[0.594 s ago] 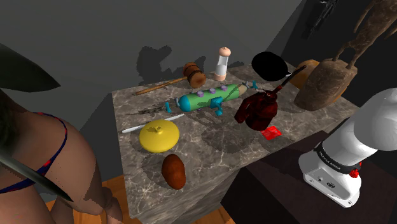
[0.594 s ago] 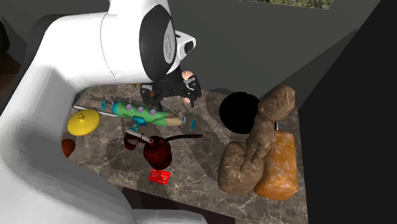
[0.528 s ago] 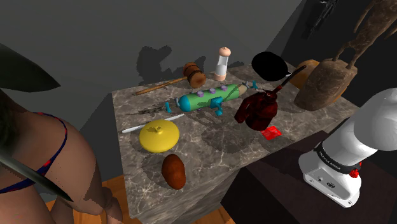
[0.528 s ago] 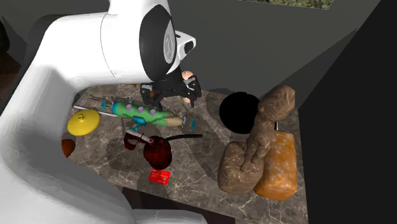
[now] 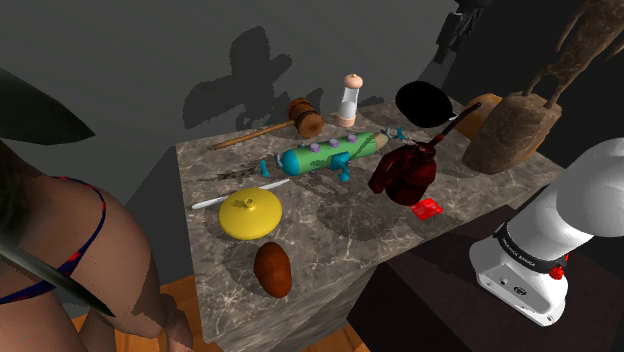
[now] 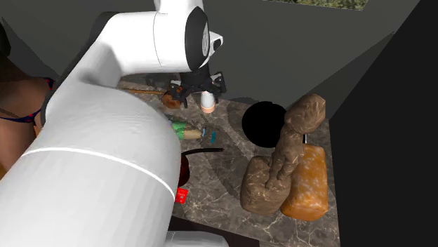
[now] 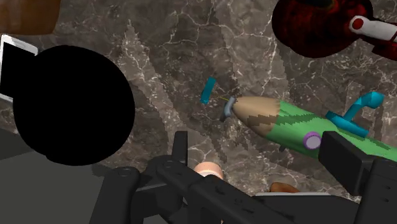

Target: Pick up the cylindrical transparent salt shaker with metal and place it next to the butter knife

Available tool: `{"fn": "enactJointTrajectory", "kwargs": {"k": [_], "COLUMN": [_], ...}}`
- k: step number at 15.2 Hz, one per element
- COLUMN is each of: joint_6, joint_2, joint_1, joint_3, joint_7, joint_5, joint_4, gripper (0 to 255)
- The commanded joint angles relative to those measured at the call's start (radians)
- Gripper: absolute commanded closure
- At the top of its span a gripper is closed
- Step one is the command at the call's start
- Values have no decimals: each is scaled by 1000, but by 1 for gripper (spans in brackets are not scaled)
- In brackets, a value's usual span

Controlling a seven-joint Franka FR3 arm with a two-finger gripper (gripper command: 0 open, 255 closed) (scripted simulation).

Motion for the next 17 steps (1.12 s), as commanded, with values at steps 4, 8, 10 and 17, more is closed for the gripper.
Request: {"fn": "enactJointTrajectory", "kwargs": {"k": [4, 8, 10, 17], "joint_6": [109, 172, 196, 240], "joint_2": [182, 334, 410, 684], "joint_1": [13, 19, 22, 22], "joint_3": [-17, -30, -36, -42], "joint_7": [-23, -52, -68, -125], "joint_5": [24, 49, 64, 125], "joint_4": [75, 164, 216, 444], "gripper": [0, 0, 0, 0]}}
